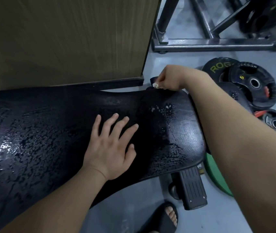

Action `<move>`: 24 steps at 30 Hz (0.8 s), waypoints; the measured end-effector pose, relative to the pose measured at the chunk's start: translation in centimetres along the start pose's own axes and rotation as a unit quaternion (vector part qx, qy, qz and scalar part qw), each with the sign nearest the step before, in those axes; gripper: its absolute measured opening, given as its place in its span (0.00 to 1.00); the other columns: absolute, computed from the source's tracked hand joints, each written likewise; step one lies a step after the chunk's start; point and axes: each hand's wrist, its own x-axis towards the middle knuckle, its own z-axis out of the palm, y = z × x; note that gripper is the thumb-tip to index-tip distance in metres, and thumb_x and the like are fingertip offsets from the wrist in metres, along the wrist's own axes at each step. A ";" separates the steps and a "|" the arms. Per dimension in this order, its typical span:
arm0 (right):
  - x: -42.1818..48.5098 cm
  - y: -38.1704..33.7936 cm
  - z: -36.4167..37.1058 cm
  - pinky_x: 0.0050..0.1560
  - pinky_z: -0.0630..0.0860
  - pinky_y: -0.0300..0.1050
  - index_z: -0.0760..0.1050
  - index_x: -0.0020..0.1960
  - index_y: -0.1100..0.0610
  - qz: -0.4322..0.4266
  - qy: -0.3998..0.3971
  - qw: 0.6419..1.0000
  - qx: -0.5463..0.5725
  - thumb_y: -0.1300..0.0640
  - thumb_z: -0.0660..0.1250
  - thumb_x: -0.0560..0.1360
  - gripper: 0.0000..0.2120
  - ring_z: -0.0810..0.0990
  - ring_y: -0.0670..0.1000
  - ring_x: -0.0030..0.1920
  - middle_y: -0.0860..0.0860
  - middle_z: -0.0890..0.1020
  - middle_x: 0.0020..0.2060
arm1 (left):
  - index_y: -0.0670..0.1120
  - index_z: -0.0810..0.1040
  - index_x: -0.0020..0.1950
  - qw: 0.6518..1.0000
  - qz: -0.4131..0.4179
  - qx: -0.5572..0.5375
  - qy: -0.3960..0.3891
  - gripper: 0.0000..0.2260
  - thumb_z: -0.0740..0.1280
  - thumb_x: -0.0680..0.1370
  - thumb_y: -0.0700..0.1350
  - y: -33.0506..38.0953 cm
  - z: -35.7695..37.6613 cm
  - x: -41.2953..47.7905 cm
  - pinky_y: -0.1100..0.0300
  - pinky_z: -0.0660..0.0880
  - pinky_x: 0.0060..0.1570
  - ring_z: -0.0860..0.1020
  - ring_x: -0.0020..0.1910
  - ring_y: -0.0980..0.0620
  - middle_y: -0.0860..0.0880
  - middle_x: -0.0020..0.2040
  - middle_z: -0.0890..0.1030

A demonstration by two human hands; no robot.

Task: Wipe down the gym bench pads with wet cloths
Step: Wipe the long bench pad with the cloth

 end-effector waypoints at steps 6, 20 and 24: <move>0.4 -3.9 2.8 0.56 0.70 0.41 0.82 0.60 0.50 -0.063 0.005 0.995 0.079 0.53 0.65 0.82 0.10 0.79 0.51 0.57 0.49 0.82 0.53 | 0.55 0.69 0.76 1.000 0.003 0.000 0.002 0.26 0.57 0.78 0.58 0.0 -0.1 -0.1 0.32 0.53 0.76 0.63 0.78 0.41 0.48 0.75 0.70; 1.9 -3.9 2.2 0.54 0.71 0.46 0.79 0.58 0.63 -0.042 -0.050 0.998 -0.006 0.57 0.61 0.82 0.13 0.77 0.60 0.55 0.62 0.78 0.61 | 0.55 0.68 0.77 1.000 0.006 0.006 0.005 0.26 0.57 0.79 0.58 -0.1 0.2 0.0 0.33 0.54 0.76 0.62 0.78 0.41 0.48 0.76 0.69; 1.1 -0.7 1.6 0.52 0.68 0.47 0.76 0.54 0.61 0.019 -0.014 0.999 -0.023 0.56 0.61 0.81 0.09 0.75 0.59 0.52 0.62 0.78 0.60 | 0.54 0.68 0.77 1.000 0.007 0.007 0.006 0.26 0.56 0.79 0.58 -0.1 0.2 0.0 0.33 0.54 0.76 0.62 0.78 0.42 0.48 0.76 0.70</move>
